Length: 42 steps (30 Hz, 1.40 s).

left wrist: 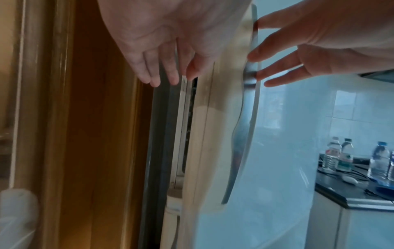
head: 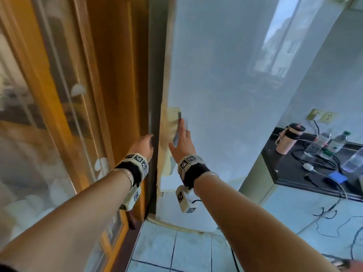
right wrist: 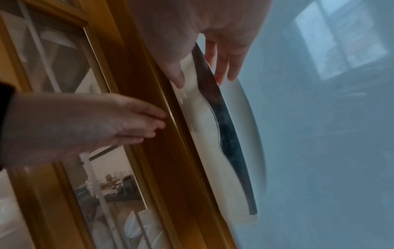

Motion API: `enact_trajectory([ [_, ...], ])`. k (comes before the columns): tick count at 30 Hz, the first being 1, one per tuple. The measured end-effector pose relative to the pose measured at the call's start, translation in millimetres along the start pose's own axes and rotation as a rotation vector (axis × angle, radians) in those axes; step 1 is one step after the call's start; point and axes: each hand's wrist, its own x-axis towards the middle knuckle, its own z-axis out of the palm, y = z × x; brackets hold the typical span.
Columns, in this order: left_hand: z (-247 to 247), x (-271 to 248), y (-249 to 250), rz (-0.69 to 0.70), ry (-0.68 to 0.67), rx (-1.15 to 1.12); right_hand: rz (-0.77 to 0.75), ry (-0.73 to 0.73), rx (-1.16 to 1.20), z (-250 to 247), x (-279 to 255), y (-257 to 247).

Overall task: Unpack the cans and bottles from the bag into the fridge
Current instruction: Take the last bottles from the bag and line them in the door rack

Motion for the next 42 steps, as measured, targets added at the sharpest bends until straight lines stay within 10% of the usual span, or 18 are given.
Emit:
enact_trajectory([
  [9,-1.3,68.8,48.6,0.113,0.159,-0.143,-0.202,0.058,-0.286,-28.5,62.9,15.8],
  [25,8.8,190.0,74.3,0.203,0.043,0.217,-0.027,0.052,-0.397,-47.0,132.9,45.5],
  [42,14.9,175.4,60.1,0.224,-0.034,0.247,0.101,-0.16,-0.48,-28.5,127.0,86.5],
])
